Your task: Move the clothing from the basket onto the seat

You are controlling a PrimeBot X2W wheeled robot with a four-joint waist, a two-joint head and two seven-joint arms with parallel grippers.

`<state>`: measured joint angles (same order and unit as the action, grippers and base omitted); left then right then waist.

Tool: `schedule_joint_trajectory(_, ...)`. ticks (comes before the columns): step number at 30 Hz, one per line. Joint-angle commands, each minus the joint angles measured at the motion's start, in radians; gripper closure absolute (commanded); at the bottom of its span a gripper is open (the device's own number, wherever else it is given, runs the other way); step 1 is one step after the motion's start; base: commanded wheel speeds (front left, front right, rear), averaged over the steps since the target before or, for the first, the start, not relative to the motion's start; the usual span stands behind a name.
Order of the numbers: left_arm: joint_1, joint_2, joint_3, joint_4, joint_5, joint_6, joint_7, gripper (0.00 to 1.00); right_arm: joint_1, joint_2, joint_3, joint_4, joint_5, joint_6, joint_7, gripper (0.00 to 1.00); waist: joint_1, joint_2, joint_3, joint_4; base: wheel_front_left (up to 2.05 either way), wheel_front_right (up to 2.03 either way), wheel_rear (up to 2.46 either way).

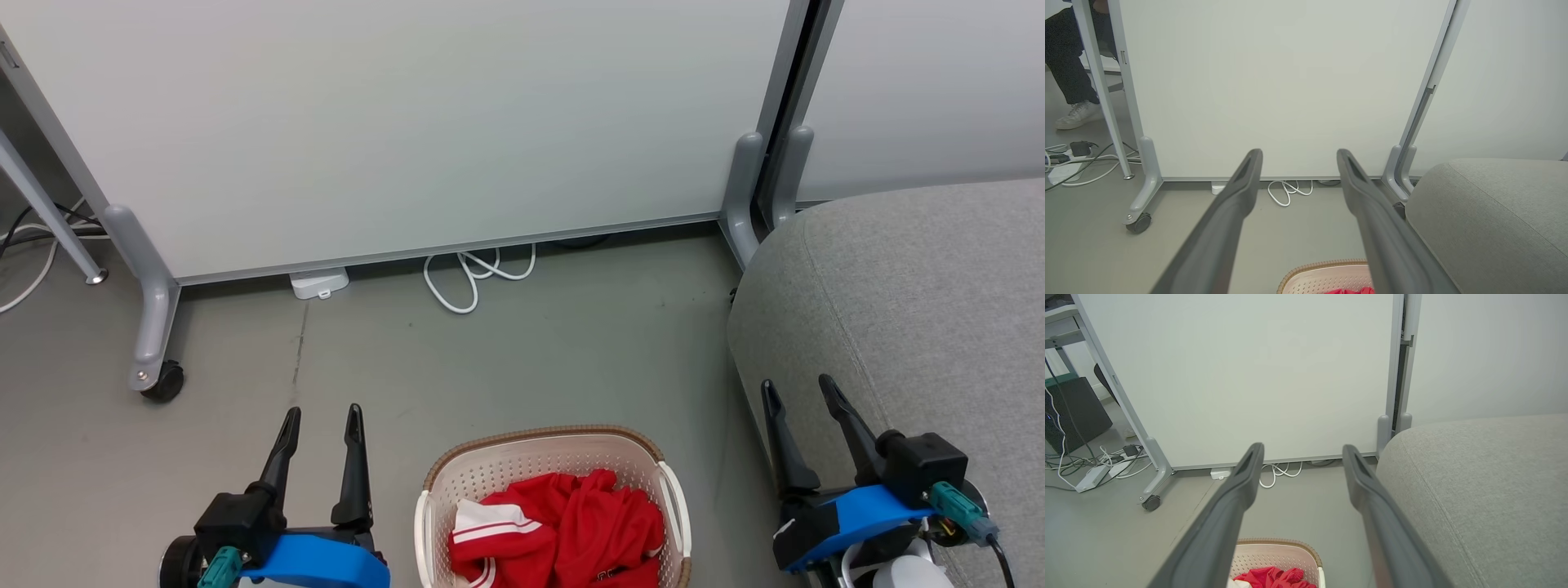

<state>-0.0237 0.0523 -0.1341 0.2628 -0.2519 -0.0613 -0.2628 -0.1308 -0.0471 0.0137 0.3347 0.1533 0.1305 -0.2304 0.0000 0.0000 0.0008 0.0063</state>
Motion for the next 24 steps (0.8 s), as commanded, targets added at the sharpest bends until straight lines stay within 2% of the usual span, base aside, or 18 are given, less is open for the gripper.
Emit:
schedule_joint_trajectory(1,0.006,0.0,0.001,-0.002,0.005,0.003,-0.003,0.0,-0.008,-0.006,0.001,0.001,-0.001,0.0,-0.007,0.0,0.0,0.0,-0.001,0.0,0.0,0.0,0.0)
schedule_joint_trajectory(15,0.006,0.0,0.002,-0.003,0.002,0.006,-0.003,0.0,-0.016,-0.006,0.012,-0.018,0.006,0.0,-0.002,0.0,0.0,0.0,0.027,-0.011,0.0,0.0,0.0)
schedule_joint_trajectory(24,-0.076,0.007,-0.021,0.068,-0.008,-0.016,0.003,0.0,-0.143,-0.005,0.03,-0.089,-0.019,0.0,0.001,0.0,0.0,0.0,0.196,-0.072,0.0,0.0,0.0)
